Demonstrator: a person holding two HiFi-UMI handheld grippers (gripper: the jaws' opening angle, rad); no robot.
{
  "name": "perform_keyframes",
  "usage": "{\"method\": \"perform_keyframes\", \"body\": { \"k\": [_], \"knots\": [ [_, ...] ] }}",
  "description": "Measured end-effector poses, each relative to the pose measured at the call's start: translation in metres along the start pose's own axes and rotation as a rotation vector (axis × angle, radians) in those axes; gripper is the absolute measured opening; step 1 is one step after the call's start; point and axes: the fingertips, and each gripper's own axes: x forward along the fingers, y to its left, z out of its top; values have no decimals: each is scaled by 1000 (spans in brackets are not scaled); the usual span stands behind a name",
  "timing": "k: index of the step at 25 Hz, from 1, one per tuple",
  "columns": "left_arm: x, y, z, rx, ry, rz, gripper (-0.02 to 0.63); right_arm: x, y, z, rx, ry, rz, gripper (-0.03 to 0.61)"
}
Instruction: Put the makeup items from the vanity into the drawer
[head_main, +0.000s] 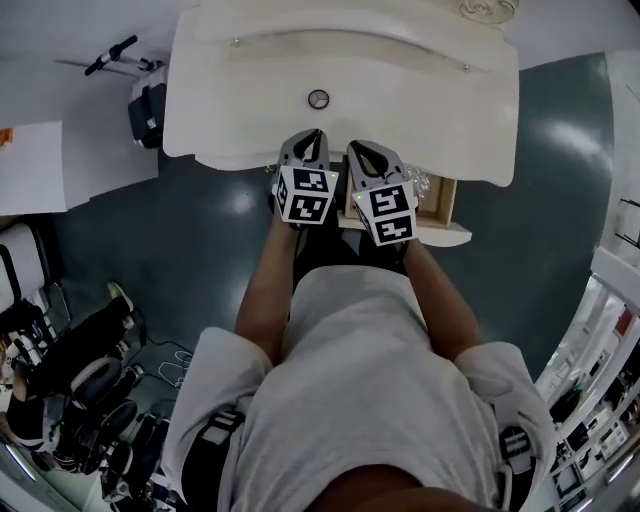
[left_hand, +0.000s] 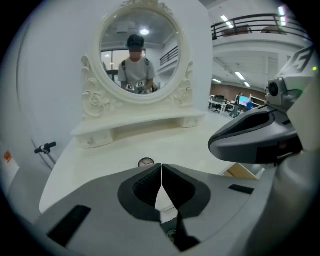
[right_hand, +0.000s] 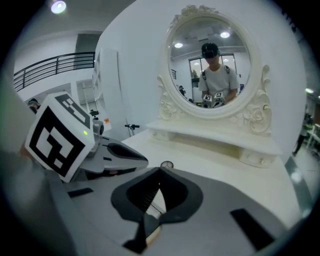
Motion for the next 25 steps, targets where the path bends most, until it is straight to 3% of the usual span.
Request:
{"method": "perform_keyframes", "body": {
  "k": [7,12,22,23,25],
  "knots": [
    [14,0,1,124,36,-65,8,-3,-9,-4,73,5,-86,15],
    [30,7,-2,166,70,-103,8,-4,-16,-11,94,24,-124,15],
    [62,16,4,278,113,-68,9,4,-32,-13,132,32,-140,15],
    [65,17,3,283,124,-79,27,5,-33,-14,135,35,-142,15],
    [74,15,0,284,148,-124,146,6,-35,-16,143,41,-149,15]
  ]
}}
